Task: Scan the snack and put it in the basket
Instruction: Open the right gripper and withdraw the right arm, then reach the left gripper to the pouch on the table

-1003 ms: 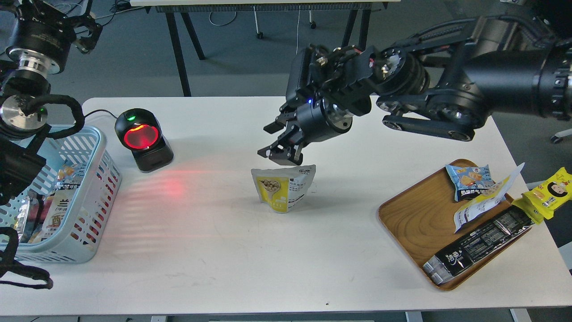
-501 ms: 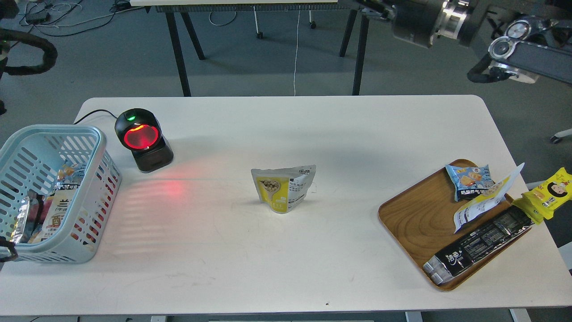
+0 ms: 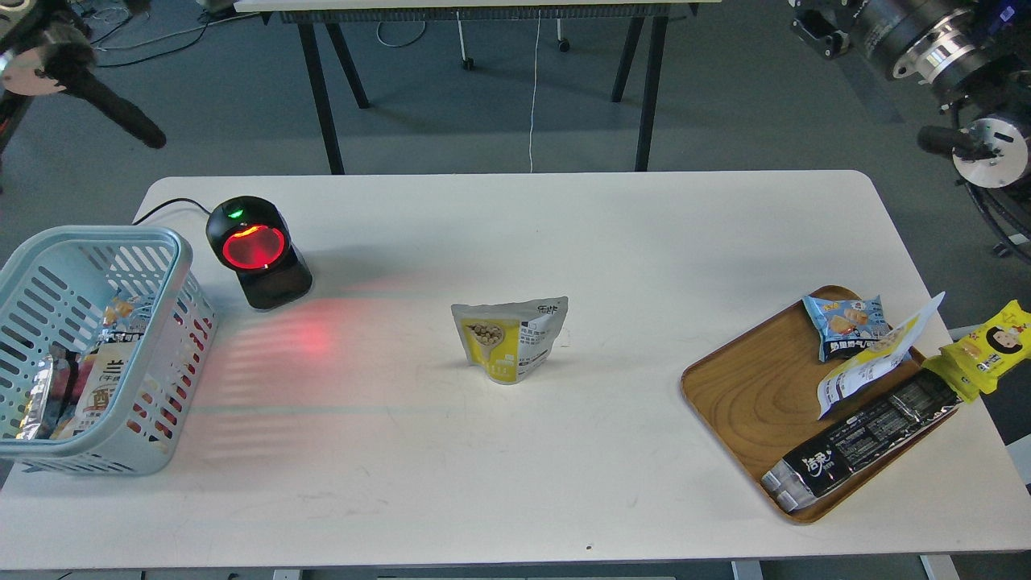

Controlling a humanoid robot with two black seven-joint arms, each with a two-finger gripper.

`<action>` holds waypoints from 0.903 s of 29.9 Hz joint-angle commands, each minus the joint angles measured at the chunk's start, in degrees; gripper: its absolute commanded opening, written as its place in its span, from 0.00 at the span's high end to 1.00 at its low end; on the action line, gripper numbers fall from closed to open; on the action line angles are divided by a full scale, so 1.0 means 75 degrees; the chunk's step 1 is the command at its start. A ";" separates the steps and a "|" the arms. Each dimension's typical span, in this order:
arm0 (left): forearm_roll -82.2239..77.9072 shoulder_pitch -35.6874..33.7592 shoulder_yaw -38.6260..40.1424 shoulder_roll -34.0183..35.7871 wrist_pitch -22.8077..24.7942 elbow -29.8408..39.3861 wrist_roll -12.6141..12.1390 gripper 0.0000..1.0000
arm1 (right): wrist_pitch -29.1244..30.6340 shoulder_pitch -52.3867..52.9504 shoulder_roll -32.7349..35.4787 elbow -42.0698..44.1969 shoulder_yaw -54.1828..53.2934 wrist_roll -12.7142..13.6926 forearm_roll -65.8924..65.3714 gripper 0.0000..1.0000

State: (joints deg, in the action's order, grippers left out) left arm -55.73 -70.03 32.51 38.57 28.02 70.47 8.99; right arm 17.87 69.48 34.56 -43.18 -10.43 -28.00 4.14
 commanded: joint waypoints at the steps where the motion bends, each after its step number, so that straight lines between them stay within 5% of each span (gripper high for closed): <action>1: -0.2137 0.0243 -0.0151 -0.0091 -0.0002 0.1229 -0.0038 0.01 | 0.0254 -0.0638 -0.0026 0.0413 -0.0822 0.0000 0.0700 0.01; 9: -0.6358 0.0688 -0.1007 -0.0676 -0.0002 0.2778 -0.0015 0.04 | 0.1133 -0.2302 -0.0412 0.0496 -0.2160 0.0000 0.1510 0.01; 20: -0.9236 0.2259 -0.1217 -0.1696 -0.0002 0.2686 -0.0003 0.09 | 0.1180 -0.2468 -0.0635 0.0437 -0.2172 0.0000 0.1522 0.01; 24: -0.9236 0.2260 -0.1639 -0.1908 -0.0002 0.2312 0.0113 0.19 | 0.1180 -0.2456 -0.0670 0.0402 -0.2172 0.0000 0.1522 0.01; 27: -0.9236 0.2236 -0.1839 -0.1849 -0.0002 0.2053 0.0219 0.41 | 0.1192 -0.2444 -0.0670 0.0391 -0.2183 0.0000 0.1522 0.01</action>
State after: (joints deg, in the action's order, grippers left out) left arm -124.96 -53.14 20.15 24.53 27.99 87.64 10.06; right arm 26.73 51.00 29.56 -40.13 -26.70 -28.00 15.56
